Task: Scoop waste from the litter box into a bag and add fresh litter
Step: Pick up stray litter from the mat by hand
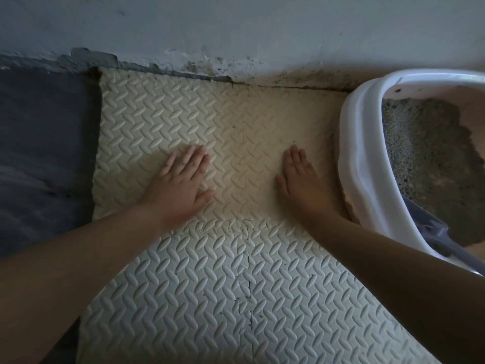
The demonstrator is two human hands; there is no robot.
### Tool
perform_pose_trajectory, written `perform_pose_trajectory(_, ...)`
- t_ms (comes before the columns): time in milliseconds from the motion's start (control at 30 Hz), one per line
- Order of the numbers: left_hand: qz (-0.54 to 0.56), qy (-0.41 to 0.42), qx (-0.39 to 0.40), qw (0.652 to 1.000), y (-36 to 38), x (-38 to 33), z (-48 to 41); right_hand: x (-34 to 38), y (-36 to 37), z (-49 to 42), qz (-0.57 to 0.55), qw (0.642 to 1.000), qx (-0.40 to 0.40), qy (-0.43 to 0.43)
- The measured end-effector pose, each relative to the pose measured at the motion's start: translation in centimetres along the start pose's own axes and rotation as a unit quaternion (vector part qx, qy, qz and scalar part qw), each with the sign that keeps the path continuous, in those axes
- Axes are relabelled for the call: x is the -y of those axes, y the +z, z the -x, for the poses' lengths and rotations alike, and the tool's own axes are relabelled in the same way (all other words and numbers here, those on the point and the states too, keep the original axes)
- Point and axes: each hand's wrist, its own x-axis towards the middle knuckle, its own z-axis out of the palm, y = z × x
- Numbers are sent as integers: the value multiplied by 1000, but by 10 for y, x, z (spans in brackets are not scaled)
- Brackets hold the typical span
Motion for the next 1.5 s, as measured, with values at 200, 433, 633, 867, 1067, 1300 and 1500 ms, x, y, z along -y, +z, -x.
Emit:
perform_pose_trajectory(200, 16, 20, -7, 1000, 1, 2, 1, 0, -3, 3, -30, 997, -58, -44)
perform_pose_trajectory(433, 22, 1, -13, 1000, 0, 9, -8, -3, 5, -17, -2, 1000, -10, 16)
perform_pose_trajectory(633, 17, 11, -20, 1000, 3, 5, -9, 17, 19, 26, -25, 998, -10, -64)
perform_pose_trajectory(867, 13, 84, -24, 996, 8, -12, -2, -4, 20, 60, -76, 982, -74, 159)
perform_pose_trajectory(1067, -1, 95, -4, 995, 9, -11, 7, 2, 28, 67, -64, 993, -29, 91)
perform_pose_trajectory(1300, 6, 94, 2, 996, 3, -14, 14, 8, 34, 98, -79, 989, -114, 40)
perform_pose_trajectory(1500, -2, 112, 24, 993, 2, -26, 16, -9, 49, 114, -90, 985, -71, 126)
